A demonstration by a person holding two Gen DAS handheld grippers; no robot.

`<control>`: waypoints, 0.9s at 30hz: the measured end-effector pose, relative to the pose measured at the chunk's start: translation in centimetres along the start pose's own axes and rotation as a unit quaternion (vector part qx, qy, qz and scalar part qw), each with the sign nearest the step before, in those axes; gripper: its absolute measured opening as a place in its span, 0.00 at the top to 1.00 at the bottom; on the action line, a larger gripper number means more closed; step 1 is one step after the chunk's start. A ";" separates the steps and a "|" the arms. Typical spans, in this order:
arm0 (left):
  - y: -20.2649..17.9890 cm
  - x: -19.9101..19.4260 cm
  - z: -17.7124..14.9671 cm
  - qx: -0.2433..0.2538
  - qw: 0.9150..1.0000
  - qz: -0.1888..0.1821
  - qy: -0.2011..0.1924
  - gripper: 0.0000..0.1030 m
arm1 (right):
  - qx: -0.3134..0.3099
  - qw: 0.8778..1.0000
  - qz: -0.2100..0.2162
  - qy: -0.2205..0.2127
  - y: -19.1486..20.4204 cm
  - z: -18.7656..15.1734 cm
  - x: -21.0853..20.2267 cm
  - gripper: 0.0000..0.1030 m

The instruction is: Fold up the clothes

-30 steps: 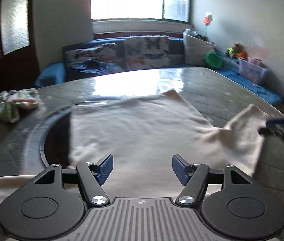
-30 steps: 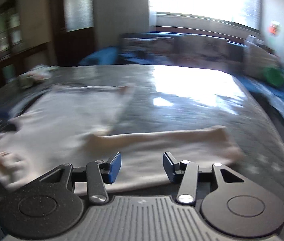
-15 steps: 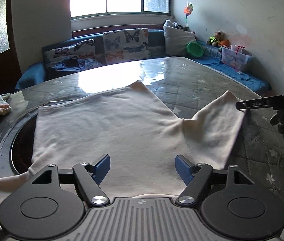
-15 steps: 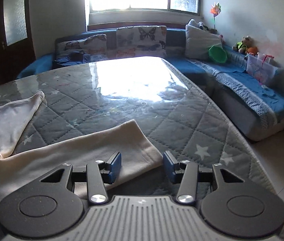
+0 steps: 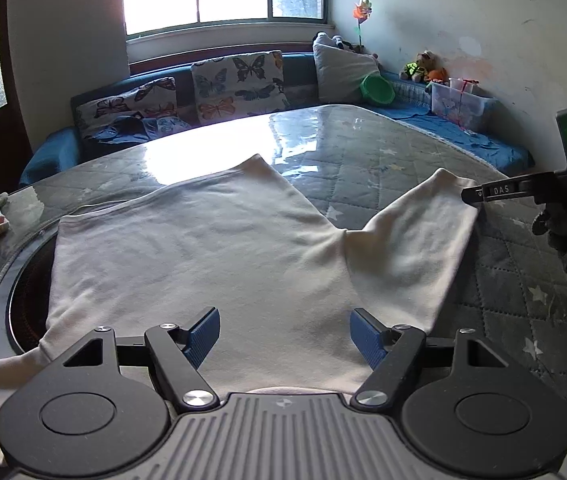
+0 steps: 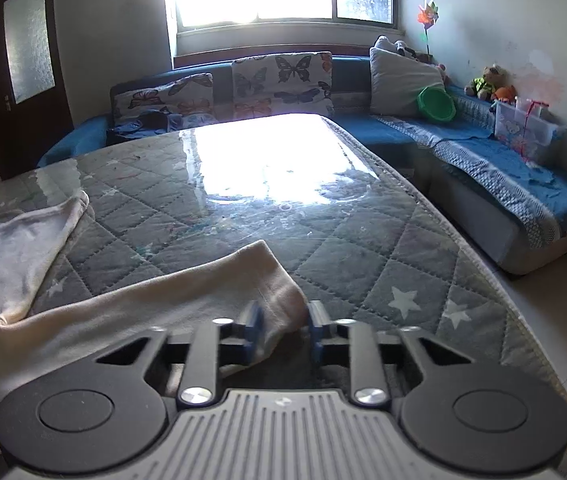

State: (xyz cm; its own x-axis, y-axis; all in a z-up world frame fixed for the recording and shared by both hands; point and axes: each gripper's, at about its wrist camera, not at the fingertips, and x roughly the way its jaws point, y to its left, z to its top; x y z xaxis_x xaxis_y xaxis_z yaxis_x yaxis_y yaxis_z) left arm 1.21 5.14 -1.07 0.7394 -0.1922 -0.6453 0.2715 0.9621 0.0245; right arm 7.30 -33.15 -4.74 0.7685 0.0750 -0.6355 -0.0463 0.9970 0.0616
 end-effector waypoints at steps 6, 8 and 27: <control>-0.6 0.4 0.1 0.009 1.000 -0.009 0.001 0.27 | 0.018 1.000 0.022 -0.015 -0.3 0.2 -1.5 0.91; -0.9 0.8 0.1 0.013 1.000 -0.010 0.005 0.28 | 0.026 0.999 0.033 -0.021 -0.5 0.4 -2.3 0.91; -2.8 3.3 -0.1 0.036 0.999 -0.009 0.023 0.27 | 0.020 0.996 0.069 -0.048 0.5 2.1 -6.2 0.91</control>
State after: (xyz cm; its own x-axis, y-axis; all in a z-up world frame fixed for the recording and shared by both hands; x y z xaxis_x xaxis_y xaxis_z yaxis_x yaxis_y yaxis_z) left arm 2.79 1.86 -3.32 0.7045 -0.1990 -0.6812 0.3299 0.9417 0.0661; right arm 3.88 -33.11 0.88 0.8142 0.2077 -0.5421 -0.1321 0.9756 0.1753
